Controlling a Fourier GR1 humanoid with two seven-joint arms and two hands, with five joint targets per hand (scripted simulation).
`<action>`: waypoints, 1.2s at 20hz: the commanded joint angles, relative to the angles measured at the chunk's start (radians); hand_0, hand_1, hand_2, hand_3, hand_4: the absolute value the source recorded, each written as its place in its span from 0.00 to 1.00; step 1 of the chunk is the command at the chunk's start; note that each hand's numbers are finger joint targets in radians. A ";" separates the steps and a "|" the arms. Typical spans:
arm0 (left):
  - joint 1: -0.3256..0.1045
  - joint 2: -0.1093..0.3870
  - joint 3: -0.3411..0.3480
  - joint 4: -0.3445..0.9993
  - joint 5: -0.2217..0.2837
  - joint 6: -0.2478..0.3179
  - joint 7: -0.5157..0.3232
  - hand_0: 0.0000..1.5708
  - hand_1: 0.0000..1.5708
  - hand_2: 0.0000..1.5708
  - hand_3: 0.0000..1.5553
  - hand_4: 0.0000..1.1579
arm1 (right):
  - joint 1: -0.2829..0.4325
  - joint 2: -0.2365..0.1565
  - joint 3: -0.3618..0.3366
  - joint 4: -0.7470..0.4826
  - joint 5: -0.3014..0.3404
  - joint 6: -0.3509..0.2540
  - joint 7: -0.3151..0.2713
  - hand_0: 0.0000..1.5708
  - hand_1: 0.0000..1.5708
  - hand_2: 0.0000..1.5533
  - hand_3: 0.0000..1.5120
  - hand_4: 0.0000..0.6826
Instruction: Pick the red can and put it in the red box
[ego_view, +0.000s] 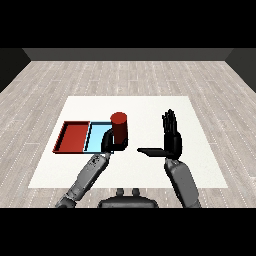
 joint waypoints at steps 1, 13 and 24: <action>0.071 0.107 0.042 -0.125 -0.017 -0.020 0.059 1.00 1.00 1.00 0.94 0.99 | 0.111 -0.031 -0.055 -0.060 -0.033 0.033 -0.048 0.00 0.00 0.00 0.00 0.00; -0.067 0.403 0.308 0.162 -0.048 -0.097 0.176 1.00 1.00 0.99 0.94 0.98 | 0.327 -0.084 -0.192 -0.030 -0.102 0.119 -0.181 0.00 0.00 0.00 0.00 0.00; -0.183 0.465 0.418 0.758 -0.155 -0.094 0.004 1.00 1.00 0.98 0.94 0.88 | 0.233 -0.089 -0.233 0.091 -0.132 0.168 -0.174 0.00 0.00 0.00 0.00 0.00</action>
